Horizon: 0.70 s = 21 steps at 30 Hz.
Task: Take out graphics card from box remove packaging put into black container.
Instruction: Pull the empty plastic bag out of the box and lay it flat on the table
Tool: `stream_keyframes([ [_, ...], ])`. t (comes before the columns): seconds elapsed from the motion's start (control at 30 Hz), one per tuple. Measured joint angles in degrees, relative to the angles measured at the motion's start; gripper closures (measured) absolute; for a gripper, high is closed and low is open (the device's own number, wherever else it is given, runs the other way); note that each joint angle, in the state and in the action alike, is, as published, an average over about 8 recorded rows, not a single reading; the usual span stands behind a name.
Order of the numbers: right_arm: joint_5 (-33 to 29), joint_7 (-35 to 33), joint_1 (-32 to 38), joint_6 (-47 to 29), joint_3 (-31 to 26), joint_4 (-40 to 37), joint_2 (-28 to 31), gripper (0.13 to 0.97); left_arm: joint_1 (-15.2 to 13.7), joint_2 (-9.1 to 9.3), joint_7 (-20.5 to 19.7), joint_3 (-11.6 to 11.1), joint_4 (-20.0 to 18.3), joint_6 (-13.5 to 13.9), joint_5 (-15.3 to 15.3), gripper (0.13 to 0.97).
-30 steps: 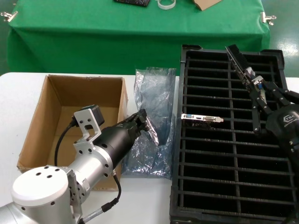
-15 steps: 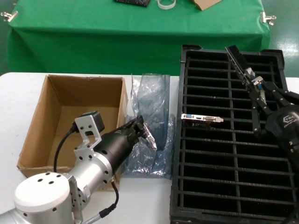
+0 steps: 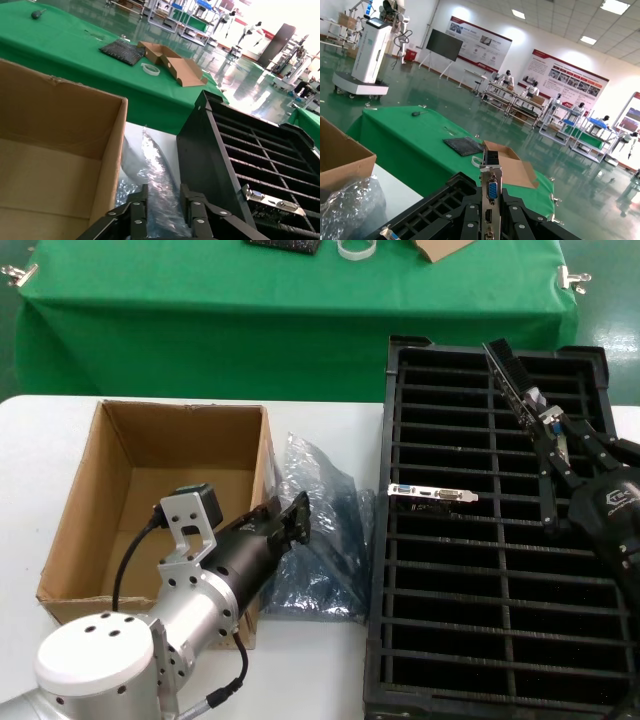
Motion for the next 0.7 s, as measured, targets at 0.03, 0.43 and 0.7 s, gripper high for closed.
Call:
stream_keyframes([
  [0.03,0.0,0.0,0.0,0.0,0.0,0.0,0.0,0.9,-0.1,-0.07,-0.1,0.0,0.0,0.1,0.0,0.865],
  [0.43,1.3,-0.5,1.4,-0.4,-0.9,0.0,0.4,0.9,-2.7,-4.59,-3.7,0.0,-5.2,3.2,0.0,0.648],
  [0.7,6.9,-2.6,11.4,-1.6,-8.5,0.0,3.5,0.9,1.6,-12.2,-4.1,-5.7,-15.9,3.6,3.7,0.472],
])
